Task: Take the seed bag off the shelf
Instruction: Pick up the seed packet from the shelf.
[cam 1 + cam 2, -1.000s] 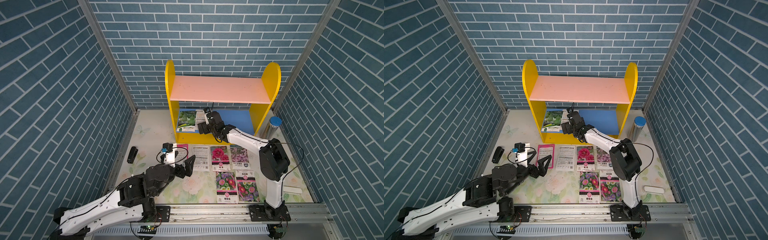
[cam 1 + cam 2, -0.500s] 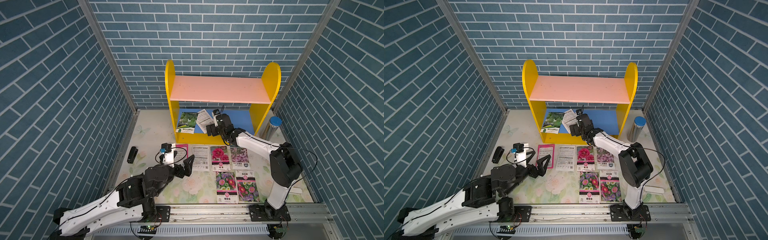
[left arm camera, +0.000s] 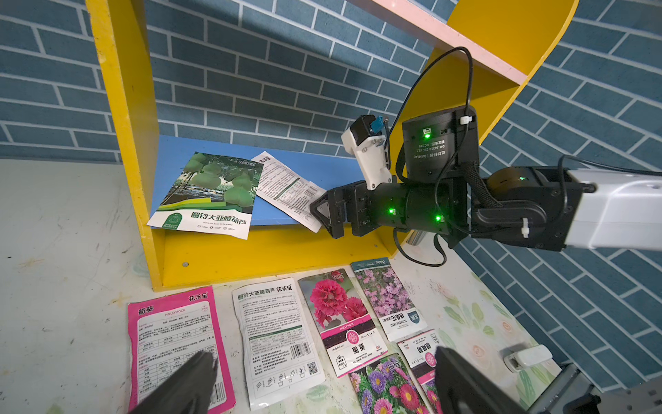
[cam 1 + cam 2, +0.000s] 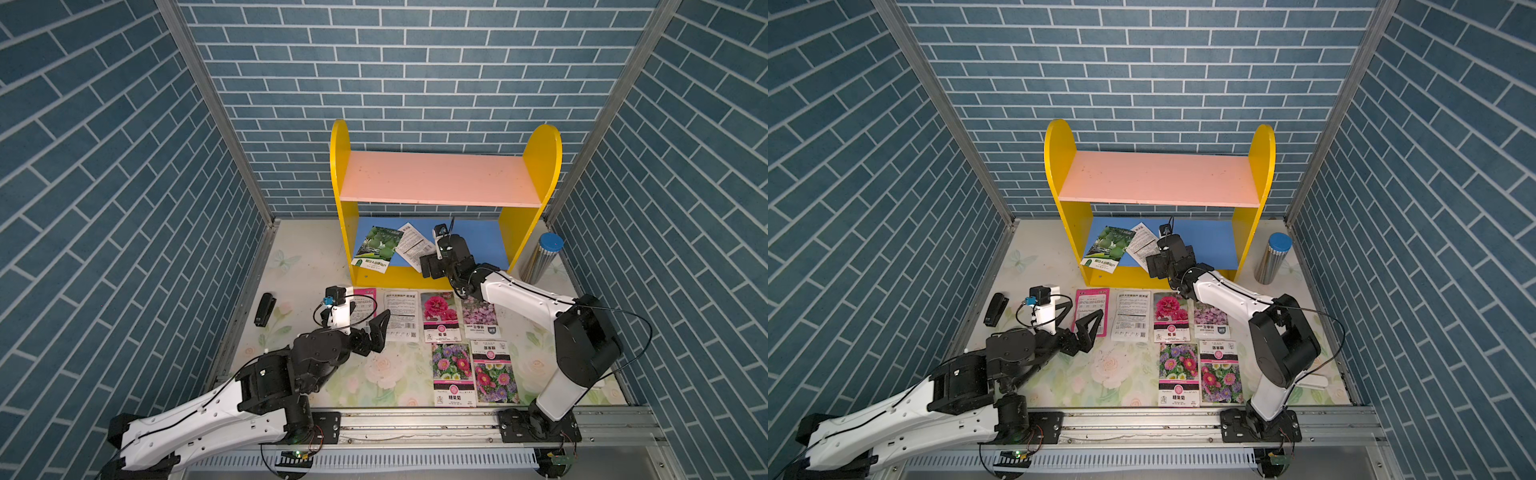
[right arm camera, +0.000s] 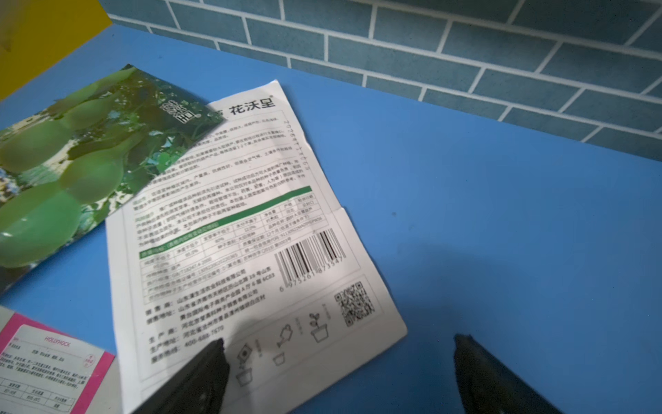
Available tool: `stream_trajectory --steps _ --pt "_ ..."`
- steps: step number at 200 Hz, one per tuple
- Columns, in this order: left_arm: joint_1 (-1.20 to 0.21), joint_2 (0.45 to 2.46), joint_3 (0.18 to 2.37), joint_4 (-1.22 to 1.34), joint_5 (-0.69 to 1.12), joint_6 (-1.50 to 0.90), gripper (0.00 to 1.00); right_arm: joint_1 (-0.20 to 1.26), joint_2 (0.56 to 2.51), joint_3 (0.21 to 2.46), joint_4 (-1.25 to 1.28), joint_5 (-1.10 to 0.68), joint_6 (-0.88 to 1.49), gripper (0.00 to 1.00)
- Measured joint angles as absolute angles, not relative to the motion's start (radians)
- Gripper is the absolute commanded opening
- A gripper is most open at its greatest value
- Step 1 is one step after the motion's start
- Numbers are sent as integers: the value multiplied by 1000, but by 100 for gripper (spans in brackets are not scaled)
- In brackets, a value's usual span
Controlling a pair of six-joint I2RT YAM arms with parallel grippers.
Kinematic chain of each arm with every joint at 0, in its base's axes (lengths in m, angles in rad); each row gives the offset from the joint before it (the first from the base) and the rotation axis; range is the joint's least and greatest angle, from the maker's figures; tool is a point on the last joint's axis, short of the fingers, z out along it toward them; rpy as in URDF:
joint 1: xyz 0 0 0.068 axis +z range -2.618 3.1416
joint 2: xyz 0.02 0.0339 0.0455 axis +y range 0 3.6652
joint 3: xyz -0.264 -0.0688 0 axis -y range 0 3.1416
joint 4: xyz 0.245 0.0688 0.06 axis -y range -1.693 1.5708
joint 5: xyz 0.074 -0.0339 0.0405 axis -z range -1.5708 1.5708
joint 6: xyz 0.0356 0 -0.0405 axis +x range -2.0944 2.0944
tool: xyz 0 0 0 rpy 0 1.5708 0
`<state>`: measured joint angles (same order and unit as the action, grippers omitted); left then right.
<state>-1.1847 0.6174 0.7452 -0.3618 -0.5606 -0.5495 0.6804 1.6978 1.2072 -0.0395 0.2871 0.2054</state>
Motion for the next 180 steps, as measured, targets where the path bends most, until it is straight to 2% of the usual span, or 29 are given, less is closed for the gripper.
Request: stream_trajectory --steps 63,119,180 --pt "-1185 618 745 -361 -560 -550 100 680 1676 1266 -39 196 187 99" --pt "-1185 616 746 -363 -562 -549 100 680 1815 1444 -44 97 129 99" --pt "-1185 614 746 -366 -567 -550 100 680 1917 1478 -75 113 126 97"
